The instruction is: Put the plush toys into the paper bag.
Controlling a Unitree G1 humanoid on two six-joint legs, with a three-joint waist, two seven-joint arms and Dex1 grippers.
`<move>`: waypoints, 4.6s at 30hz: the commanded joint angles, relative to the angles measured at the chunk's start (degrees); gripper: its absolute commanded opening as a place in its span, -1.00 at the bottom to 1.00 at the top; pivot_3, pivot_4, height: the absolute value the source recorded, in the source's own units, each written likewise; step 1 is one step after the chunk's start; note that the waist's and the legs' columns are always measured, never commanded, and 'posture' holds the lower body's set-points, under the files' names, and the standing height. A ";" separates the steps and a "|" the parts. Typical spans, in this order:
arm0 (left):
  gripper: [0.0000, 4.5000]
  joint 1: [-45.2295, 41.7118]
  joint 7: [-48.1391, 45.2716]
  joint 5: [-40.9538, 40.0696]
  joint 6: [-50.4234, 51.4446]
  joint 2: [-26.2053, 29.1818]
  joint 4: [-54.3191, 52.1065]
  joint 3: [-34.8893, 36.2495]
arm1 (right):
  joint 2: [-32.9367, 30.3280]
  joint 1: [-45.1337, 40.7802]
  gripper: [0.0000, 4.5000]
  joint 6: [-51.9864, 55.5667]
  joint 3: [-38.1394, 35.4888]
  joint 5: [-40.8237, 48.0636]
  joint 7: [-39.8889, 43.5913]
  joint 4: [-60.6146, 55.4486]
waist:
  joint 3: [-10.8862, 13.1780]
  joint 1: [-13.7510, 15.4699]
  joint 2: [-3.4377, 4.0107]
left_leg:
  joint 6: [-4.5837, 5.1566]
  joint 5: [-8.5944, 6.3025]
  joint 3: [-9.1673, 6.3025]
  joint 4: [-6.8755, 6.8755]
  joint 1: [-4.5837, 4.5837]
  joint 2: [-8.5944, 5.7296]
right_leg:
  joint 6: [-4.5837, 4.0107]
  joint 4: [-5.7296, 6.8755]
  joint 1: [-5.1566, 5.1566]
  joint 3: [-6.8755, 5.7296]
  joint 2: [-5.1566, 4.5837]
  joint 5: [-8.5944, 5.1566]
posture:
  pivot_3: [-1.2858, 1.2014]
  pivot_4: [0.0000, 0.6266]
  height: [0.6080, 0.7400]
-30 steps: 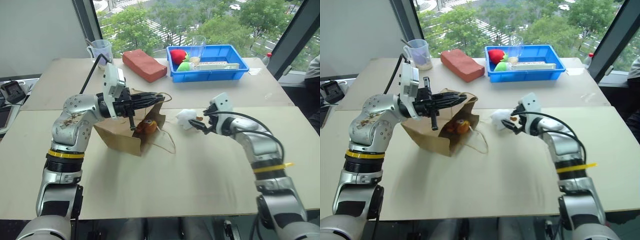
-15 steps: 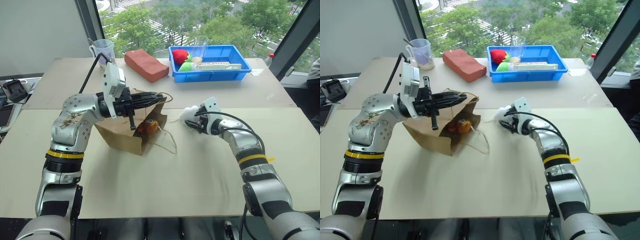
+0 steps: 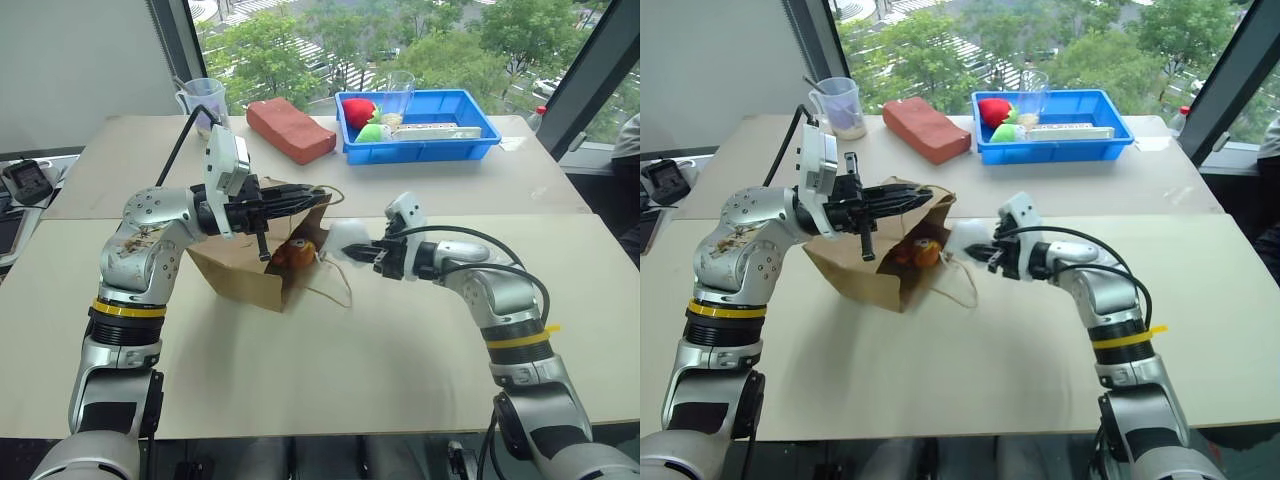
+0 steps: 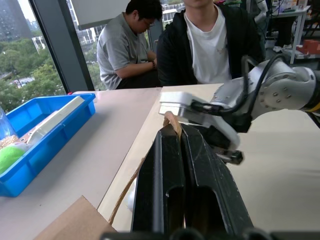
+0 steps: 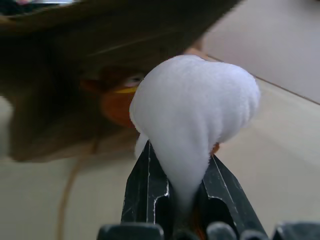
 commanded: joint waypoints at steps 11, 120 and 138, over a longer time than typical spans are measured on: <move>-1.00 -1.35 -1.04 -1.09 0.08 -0.88 -1.75 0.05 | 15.00 -9.58 -0.99 -1.88 4.35 -1.91 -7.58 10.67 | 0.00 -0.06 0.00 | -0.06 0.03 -0.06 -0.01 0.02 -0.14 | -0.01 0.08 -0.04 -0.05 -0.03 0.01 | 0.03 -0.52 1.00; -1.00 -17.78 0.48 7.75 -13.62 -11.27 26.68 1.08 | -0.36 0.99 -0.99 -21.19 -0.32 -14.26 -13.93 -24.23 | 0.01 1.43 -0.02 | 0.03 0.00 -0.05 0.19 -0.14 -0.19 | 0.00 -0.11 0.03 -0.15 -0.02 0.00 | 0.03 -0.52 1.00; -1.00 -16.72 -2.12 4.25 -4.89 -9.35 17.92 1.11 | 0.49 -3.36 -0.99 -20.35 2.66 -14.00 -13.12 -19.32 | 0.01 1.40 -0.02 | 0.04 -0.01 -0.07 0.49 -0.15 -0.16 | 0.00 0.10 0.06 -0.15 0.02 0.00 | 0.03 -0.52 1.00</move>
